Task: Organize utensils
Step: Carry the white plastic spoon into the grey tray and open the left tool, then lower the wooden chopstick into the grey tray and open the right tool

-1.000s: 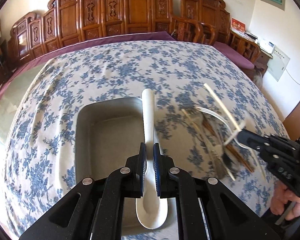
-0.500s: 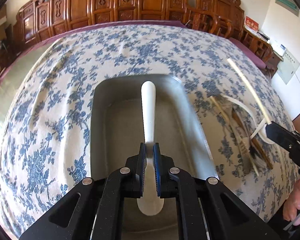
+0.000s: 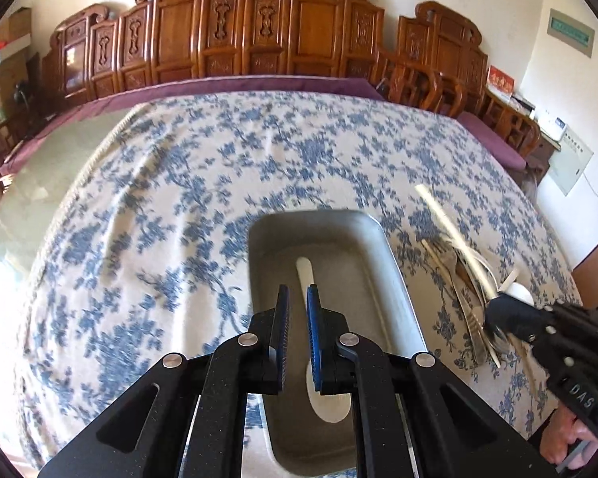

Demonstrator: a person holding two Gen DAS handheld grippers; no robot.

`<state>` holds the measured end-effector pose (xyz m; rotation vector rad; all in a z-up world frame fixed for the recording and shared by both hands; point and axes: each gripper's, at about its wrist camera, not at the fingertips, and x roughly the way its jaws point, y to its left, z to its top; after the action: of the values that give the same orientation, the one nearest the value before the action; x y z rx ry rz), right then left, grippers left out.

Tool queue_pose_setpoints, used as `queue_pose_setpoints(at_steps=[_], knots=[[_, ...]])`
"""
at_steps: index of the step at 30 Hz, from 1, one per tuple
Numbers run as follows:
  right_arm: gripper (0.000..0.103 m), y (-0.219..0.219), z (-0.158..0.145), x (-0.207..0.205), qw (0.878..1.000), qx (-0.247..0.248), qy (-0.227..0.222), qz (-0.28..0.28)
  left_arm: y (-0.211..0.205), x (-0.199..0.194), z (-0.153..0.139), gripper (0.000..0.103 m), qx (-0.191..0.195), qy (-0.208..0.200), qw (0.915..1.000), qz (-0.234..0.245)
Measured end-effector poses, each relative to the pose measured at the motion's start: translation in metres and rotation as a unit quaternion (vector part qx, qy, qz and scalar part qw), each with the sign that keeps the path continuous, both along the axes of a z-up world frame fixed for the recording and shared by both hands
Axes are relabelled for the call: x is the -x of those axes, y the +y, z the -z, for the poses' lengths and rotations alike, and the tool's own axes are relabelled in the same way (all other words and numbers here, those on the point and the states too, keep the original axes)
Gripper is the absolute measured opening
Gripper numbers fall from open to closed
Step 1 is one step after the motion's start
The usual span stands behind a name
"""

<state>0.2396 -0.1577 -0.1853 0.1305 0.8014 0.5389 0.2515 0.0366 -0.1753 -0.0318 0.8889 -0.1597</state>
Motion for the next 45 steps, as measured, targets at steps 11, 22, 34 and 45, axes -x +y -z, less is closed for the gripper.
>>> queue_pose_setpoints(at_steps=[11, 22, 34, 45], knots=[[0.006, 0.064, 0.013, -0.032, 0.999, -0.019, 0.039, 0.000, 0.035, 0.001, -0.017, 0.007, 0.003, -0.018, 0.9998, -0.012], [0.010, 0.076, 0.044, -0.039, 0.998, 0.000, 0.064, 0.008, 0.043, 0.000, -0.019, 0.007, 0.016, -0.019, 0.9995, -0.016], [0.010, 0.015, 0.006, -0.010, 1.000, 0.010, 0.011, 0.017, 0.009, 0.003, -0.016, 0.007, 0.019, -0.017, 0.9994, 0.022], [0.010, -0.080, 0.004, 0.004, 0.992, 0.088, 0.003, 0.088, -0.046, 0.006, -0.014, 0.013, 0.024, -0.012, 0.9972, 0.069]])
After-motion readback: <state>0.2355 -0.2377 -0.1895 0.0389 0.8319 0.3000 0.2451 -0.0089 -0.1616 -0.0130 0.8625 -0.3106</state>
